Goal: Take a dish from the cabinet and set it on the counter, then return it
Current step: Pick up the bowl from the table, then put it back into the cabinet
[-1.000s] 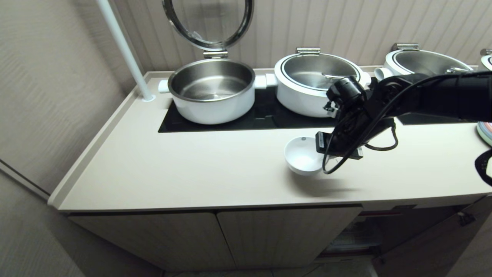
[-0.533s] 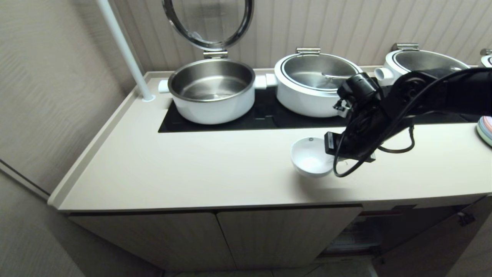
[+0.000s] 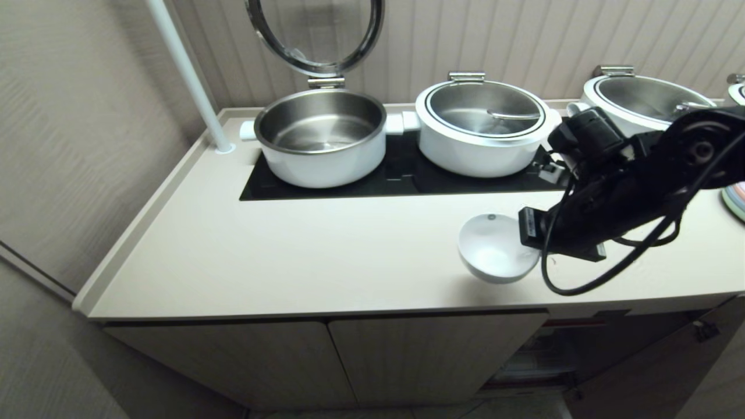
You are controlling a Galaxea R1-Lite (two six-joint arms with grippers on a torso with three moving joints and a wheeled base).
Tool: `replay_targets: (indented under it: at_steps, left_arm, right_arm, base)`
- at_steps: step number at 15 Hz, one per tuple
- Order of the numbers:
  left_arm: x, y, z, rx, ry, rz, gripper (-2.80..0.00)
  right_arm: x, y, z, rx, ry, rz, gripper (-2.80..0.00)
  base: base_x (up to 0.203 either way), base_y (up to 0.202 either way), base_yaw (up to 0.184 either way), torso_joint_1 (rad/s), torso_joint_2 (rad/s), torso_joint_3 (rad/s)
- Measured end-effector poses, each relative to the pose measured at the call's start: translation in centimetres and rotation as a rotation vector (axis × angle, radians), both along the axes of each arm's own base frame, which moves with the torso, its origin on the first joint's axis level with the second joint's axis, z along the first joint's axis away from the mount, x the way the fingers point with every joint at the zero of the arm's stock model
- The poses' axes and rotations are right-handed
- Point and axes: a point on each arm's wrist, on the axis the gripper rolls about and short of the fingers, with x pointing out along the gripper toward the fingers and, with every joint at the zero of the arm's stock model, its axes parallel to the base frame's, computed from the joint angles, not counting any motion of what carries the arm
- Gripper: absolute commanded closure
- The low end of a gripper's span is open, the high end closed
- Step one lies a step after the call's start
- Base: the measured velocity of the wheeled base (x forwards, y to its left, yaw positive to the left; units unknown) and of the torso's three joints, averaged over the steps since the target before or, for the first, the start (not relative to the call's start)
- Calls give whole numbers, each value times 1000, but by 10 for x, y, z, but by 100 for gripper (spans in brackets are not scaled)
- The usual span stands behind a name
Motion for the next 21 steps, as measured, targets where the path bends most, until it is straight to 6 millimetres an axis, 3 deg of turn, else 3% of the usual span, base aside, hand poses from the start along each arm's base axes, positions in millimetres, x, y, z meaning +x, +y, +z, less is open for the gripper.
replay_targets:
  at_steps: [14,21]
  left_arm:
    - [0,0,0,0,0,0,0]
    - [0,0,0,0,0,1,0]
  right_arm:
    - [-126,-42,-40,39,12,75,0]
    - [-171,-60,-55,20,-2,177,0]
  base:
    - [0,0,0,0,0,0]
    - [0,0,0,0,0,0]
